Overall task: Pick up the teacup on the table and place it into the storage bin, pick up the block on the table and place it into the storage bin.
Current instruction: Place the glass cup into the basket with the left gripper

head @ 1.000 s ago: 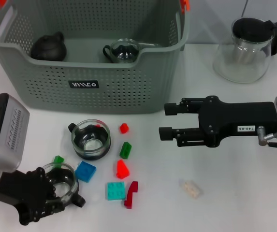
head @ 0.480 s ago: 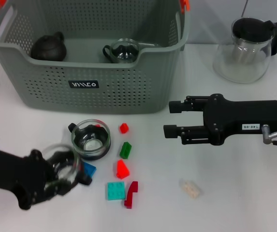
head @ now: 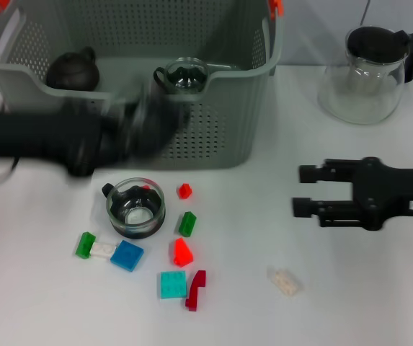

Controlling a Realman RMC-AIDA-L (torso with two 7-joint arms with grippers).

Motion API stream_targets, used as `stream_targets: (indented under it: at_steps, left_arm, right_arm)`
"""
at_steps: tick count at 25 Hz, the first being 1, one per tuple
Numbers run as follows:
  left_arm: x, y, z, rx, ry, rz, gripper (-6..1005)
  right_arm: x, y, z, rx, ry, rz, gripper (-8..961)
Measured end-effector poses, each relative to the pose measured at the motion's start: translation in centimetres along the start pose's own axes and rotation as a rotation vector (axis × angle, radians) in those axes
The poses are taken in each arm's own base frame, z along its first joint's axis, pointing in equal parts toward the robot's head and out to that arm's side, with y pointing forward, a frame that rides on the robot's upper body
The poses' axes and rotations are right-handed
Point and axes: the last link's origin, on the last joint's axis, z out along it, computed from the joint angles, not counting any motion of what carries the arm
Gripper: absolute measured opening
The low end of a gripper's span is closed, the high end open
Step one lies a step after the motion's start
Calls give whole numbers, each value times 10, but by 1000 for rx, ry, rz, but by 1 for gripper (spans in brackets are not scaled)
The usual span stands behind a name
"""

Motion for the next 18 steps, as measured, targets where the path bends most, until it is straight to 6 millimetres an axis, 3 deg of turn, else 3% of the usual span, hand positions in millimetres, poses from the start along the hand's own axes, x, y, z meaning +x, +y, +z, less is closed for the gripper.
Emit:
stream_targets:
  at_steps: [6,10,15,18]
  left_arm:
    - [67,-51,24,170,71,-14,60]
    - [90,-90,48,331,2,-76,57]
    - [85,-136,73,552,-167,-150,55]
    - [76,-152,80,628,-227,-166,56]
  right_arm:
    - [6,1,-30,39,-43,22,760]
    - [7,1,-40,47,-50,29,761]
    - [8,2,-42,42,-38,32,760]
    - [9,3,-40,34,-30,33,758]
